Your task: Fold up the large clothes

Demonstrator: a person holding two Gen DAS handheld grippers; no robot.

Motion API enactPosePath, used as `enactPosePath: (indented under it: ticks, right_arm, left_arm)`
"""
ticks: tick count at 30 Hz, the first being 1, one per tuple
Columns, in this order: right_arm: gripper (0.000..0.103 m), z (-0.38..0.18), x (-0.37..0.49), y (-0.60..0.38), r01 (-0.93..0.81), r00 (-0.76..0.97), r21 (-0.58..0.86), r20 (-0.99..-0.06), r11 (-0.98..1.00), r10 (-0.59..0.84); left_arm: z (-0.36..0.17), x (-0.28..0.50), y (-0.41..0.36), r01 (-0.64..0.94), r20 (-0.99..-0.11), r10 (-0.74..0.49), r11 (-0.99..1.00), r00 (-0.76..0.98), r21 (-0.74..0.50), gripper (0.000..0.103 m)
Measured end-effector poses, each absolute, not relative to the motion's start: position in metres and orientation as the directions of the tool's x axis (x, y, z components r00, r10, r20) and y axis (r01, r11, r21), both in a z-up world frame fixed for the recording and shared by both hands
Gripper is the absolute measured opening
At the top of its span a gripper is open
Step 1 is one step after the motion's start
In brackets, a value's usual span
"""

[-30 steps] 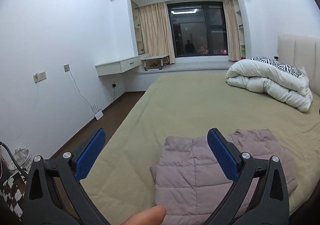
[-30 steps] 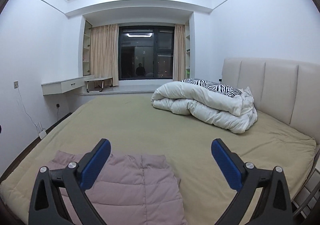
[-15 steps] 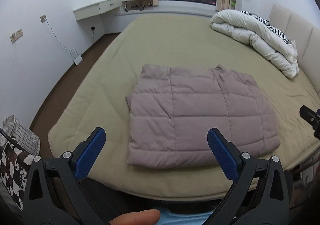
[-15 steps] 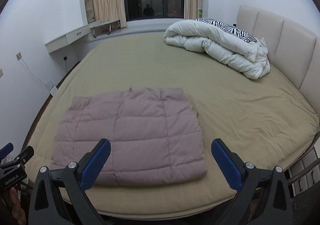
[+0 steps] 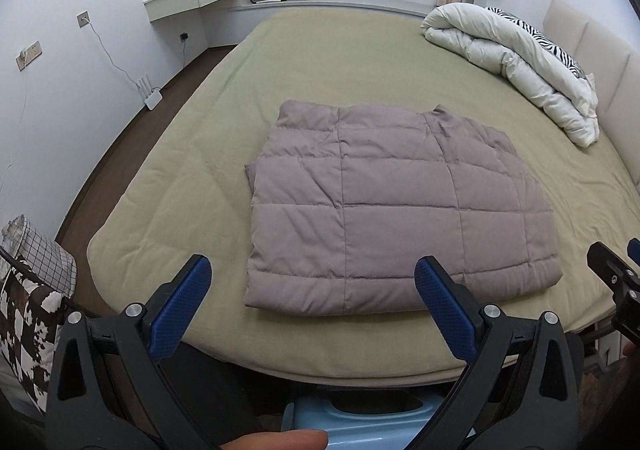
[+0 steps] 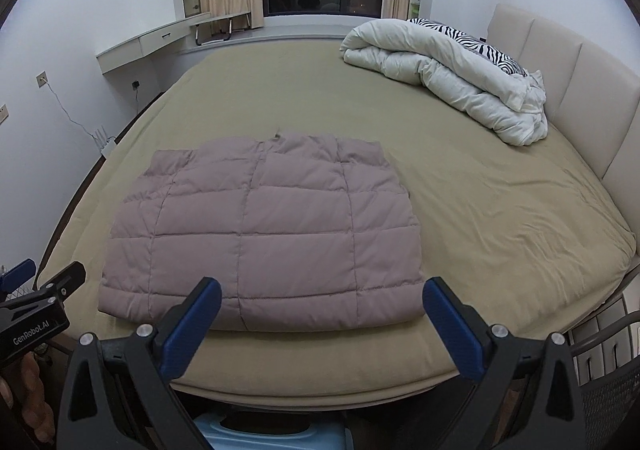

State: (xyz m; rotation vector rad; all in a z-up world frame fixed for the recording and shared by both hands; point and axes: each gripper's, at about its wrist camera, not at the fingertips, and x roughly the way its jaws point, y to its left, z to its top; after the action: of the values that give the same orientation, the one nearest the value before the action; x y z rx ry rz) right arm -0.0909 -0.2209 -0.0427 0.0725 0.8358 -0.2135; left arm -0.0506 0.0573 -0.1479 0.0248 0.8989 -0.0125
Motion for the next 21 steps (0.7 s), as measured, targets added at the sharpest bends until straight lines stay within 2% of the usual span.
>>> enactPosePath:
  ticks: [21]
  right_arm:
    - [0.103,-0.0463,-0.0911,-0.2163,0.203,0.641,-0.02,-0.753,0.979,-0.148]
  left_arm:
    - [-0.1529,-0.0516,0.0585,0.037,-0.783,0.01,0.998,0.622,0.042,0.103]
